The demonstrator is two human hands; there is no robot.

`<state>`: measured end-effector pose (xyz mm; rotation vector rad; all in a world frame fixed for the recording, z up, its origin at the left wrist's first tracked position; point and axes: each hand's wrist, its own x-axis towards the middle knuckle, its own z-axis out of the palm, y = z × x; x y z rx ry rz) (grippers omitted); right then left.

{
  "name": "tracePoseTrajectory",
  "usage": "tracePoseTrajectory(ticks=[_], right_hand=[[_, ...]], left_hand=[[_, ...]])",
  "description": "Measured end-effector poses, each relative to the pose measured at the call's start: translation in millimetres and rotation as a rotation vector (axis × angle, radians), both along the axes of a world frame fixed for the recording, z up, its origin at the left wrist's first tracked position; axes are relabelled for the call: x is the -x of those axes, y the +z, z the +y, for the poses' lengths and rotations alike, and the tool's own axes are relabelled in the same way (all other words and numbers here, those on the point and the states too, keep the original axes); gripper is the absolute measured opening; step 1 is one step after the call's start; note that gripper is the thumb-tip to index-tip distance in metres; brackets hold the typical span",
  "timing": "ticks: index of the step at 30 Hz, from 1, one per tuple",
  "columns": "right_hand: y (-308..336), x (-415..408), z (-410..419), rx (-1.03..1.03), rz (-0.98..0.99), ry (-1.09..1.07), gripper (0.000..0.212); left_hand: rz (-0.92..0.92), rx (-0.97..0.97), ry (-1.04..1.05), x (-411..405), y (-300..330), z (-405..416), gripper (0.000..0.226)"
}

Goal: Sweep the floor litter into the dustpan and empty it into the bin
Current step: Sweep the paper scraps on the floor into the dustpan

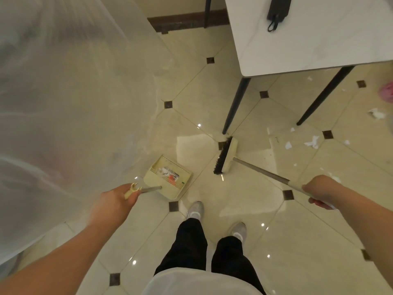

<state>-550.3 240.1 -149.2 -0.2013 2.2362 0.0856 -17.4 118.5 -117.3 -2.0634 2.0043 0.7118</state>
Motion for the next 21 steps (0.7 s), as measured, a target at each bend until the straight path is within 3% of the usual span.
tracePoseTrajectory(ticks=[9, 15, 19, 21], right_hand=[[47, -13, -1, 0.080, -0.048, -0.015, 0.038], [2, -27, -32, 0.069, -0.100, 0.090, 0.025], [-28, 22, -18, 0.057, -0.101, 0.097, 0.030], [-29, 70, 0, 0.067, -0.076, 0.078, 0.031]], left_hand=[[0.105, 0.016, -0.156, 44, 1, -45, 0.030], [0.049, 0.009, -0.251, 89, 9, -54, 0.030], [0.002, -0.028, -0.273, 120, 12, -52, 0.012], [-0.013, -0.031, -0.264, 138, 15, -46, 0.016]])
